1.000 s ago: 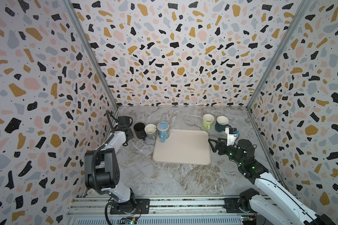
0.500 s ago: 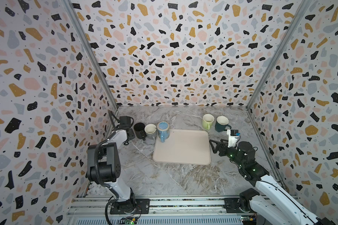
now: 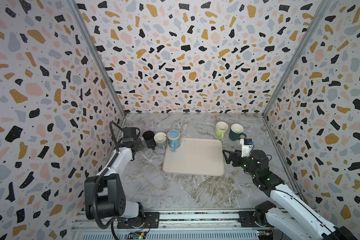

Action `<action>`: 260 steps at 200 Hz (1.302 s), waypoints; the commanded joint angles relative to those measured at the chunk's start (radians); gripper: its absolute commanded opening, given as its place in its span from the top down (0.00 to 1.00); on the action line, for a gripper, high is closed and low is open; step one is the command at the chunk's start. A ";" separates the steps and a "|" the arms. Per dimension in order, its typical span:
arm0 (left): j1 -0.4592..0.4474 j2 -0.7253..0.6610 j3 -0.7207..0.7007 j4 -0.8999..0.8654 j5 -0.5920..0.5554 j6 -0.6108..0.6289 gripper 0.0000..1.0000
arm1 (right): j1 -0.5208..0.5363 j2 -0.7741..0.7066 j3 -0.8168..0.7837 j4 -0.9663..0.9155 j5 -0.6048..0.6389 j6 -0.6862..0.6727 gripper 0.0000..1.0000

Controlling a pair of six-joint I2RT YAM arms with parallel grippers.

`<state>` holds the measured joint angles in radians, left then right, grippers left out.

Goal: Turn the mug right side up
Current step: Place the mug at the top-left of the table.

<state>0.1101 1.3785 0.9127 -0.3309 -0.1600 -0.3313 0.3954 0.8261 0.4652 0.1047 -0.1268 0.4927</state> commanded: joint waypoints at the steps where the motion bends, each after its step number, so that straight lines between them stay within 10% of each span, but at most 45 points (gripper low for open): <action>1: -0.020 -0.070 -0.039 0.022 0.097 0.024 0.00 | -0.009 -0.001 -0.009 0.022 0.008 0.003 0.05; 96: -0.182 -0.274 -0.081 -0.008 0.047 0.050 0.00 | -0.173 0.055 -0.120 0.131 -0.105 0.004 0.04; 260: -0.506 -0.165 -0.034 0.109 -0.064 -0.081 0.00 | -0.225 0.009 -0.166 0.144 -0.315 0.020 0.00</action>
<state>-0.3607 1.1751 0.8486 -0.2863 -0.1799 -0.3794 0.1764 0.8639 0.2962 0.2474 -0.3977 0.5129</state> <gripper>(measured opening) 0.997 0.993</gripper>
